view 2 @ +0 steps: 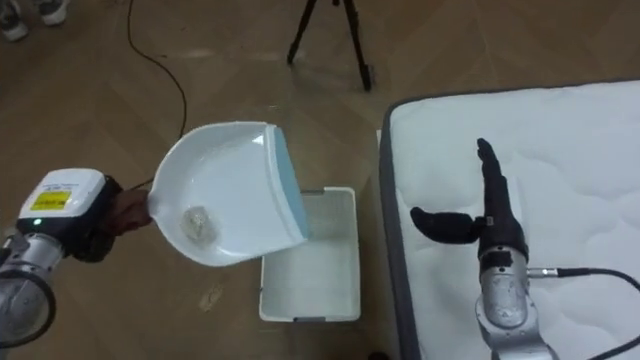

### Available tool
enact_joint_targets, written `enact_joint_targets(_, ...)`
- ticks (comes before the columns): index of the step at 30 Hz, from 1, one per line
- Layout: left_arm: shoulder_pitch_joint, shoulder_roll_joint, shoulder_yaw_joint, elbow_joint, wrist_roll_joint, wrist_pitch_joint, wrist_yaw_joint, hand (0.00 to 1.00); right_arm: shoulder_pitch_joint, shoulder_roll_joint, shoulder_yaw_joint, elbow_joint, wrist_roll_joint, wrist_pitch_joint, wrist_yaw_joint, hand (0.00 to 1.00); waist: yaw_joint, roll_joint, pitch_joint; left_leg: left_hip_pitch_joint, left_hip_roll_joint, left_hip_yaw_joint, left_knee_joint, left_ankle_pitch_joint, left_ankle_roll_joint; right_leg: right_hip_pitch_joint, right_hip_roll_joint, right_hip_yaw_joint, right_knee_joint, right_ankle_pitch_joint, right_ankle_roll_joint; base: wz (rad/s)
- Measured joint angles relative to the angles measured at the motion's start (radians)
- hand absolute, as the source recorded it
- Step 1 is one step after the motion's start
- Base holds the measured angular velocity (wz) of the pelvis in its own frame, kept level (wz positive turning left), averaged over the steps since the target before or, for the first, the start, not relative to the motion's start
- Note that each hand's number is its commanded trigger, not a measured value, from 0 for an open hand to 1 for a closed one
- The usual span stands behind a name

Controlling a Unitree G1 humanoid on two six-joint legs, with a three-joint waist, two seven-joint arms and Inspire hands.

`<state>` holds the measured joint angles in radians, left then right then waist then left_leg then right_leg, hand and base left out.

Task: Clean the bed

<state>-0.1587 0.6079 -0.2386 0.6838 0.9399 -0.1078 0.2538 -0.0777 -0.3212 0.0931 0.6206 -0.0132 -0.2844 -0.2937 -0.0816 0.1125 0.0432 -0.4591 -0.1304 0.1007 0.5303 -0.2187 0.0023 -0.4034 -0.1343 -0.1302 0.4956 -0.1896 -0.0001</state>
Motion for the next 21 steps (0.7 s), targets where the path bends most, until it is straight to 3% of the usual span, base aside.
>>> enact_joint_targets(1,-0.009,0.012,-0.012,-0.001,0.000,0.000,0.000,1.00,0.001,-0.003,-0.002,0.004,0.001,0.005,0.000,0.00,-0.004,0.009,-0.0022,-0.032,0.057,-0.001,0.002,-0.006,0.014,-0.023,0.000,-0.004,0.030,-0.008,0.011,0.57)
enact_joint_targets(2,-0.034,0.041,-0.041,-0.003,0.004,-0.002,0.001,1.00,0.002,-0.007,-0.001,0.005,0.011,0.015,0.002,0.00,-0.014,0.013,-0.0035,-0.093,0.127,0.007,0.052,0.007,0.035,-0.075,-0.012,0.006,0.123,-0.069,0.039,0.62)
enact_joint_targets(3,-0.045,0.038,-0.064,-0.002,0.015,0.008,0.001,1.00,0.001,-0.013,0.002,0.010,0.011,0.031,0.009,0.00,-0.019,0.013,-0.0036,-0.107,0.112,0.044,0.068,0.010,0.076,-0.111,-0.035,0.014,0.175,-0.101,0.057,0.53)
enact_joint_targets(6,-0.040,0.042,-0.095,-0.001,0.057,0.015,0.002,1.00,-0.005,-0.015,0.024,0.010,0.006,0.038,0.019,0.00,0.001,0.016,-0.0018,-0.107,0.095,0.081,0.025,0.022,0.104,-0.149,-0.049,0.017,0.182,-0.107,0.055,-0.09)
enact_joint_targets(9,-0.037,0.042,-0.118,0.003,0.054,0.020,0.002,1.00,0.005,-0.018,0.060,0.014,0.008,0.050,0.023,0.00,-0.023,0.023,-0.0033,-0.101,0.081,0.086,-0.011,0.043,0.103,-0.155,-0.061,0.015,0.192,-0.112,0.048,0.00)
enact_joint_targets(13,-0.039,0.041,-0.128,0.003,0.054,0.019,0.001,1.00,0.010,-0.026,0.099,0.014,0.010,0.059,0.021,0.00,-0.035,0.027,-0.0031,-0.099,0.083,0.088,-0.014,0.049,0.094,-0.161,-0.056,0.022,0.199,-0.116,0.040,-0.05)
enact_joint_targets(18,-0.046,0.042,-0.172,0.002,0.056,0.028,-0.007,1.00,0.008,-0.036,0.136,0.013,0.030,0.056,-0.018,0.00,-0.050,0.055,-0.0046,-0.110,0.082,0.089,-0.028,0.061,0.092,-0.177,-0.057,0.021,0.196,-0.115,0.038,0.02)
enact_joint_targets(21,-0.046,0.042,-0.174,0.002,0.057,0.031,-0.007,1.00,0.013,-0.037,0.150,0.013,0.029,0.051,-0.033,0.00,-0.051,0.055,-0.0046,-0.109,0.081,0.091,-0.040,0.063,0.090,-0.180,-0.057,0.021,0.193,-0.116,0.035,0.00)
